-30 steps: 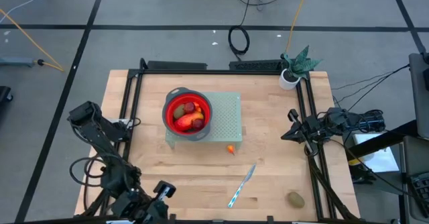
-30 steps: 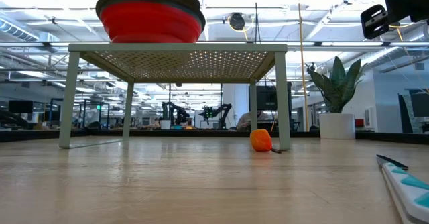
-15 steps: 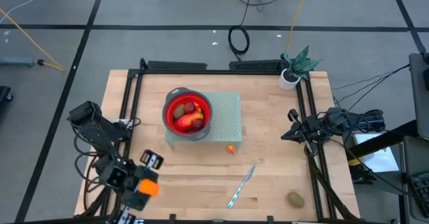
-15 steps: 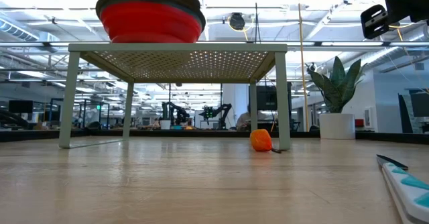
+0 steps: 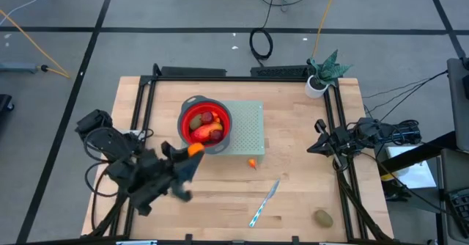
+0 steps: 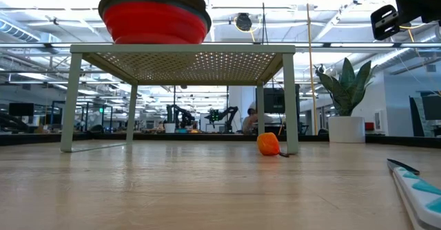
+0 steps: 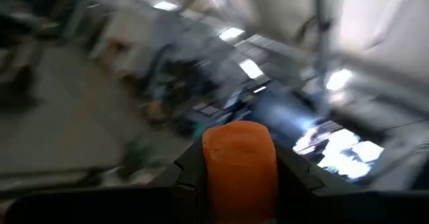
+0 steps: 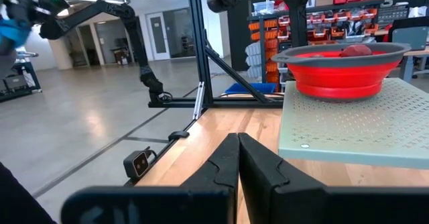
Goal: Pick & Place Fruit
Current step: Put the orange into the red strainer bowl on the shelf
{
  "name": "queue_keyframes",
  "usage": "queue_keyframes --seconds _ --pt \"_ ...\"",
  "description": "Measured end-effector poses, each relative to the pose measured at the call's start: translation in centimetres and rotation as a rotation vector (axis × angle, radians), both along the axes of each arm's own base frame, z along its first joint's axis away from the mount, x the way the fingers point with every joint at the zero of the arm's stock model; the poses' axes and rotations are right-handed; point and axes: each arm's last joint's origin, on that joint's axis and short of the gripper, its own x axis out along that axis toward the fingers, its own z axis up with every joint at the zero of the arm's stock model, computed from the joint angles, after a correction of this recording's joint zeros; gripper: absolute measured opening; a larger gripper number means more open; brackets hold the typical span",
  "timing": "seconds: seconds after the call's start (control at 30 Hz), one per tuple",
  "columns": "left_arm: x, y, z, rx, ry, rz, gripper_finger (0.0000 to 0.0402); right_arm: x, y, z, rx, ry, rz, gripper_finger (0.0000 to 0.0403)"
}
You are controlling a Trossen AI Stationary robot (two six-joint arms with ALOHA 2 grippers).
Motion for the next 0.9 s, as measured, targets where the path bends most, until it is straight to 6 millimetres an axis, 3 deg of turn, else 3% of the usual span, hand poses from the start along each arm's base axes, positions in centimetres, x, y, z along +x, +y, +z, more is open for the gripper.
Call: queue_keyframes --seconds 0.17,0.3,0.47,0.9 --pt "1.0 1.2 -1.0 -0.078 0.371 0.218 0.0106 0.0 0.0 0.0 -0.014 -0.005 -0.002 0.0004" --pt "2.0 1.8 -1.3 0.071 0.518 0.292 0.0106 0.0 0.0 0.0 -0.026 -0.010 -0.005 0.0004" --pt "3.6 3.5 -1.4 0.175 0.631 0.385 0.0106 0.0 0.0 0.0 -0.028 -0.010 -0.006 0.0004" --pt "6.7 8.7 -1.8 0.178 0.717 0.571 0.0106 0.0 0.0 0.0 -0.028 -0.010 -0.006 0.0004"
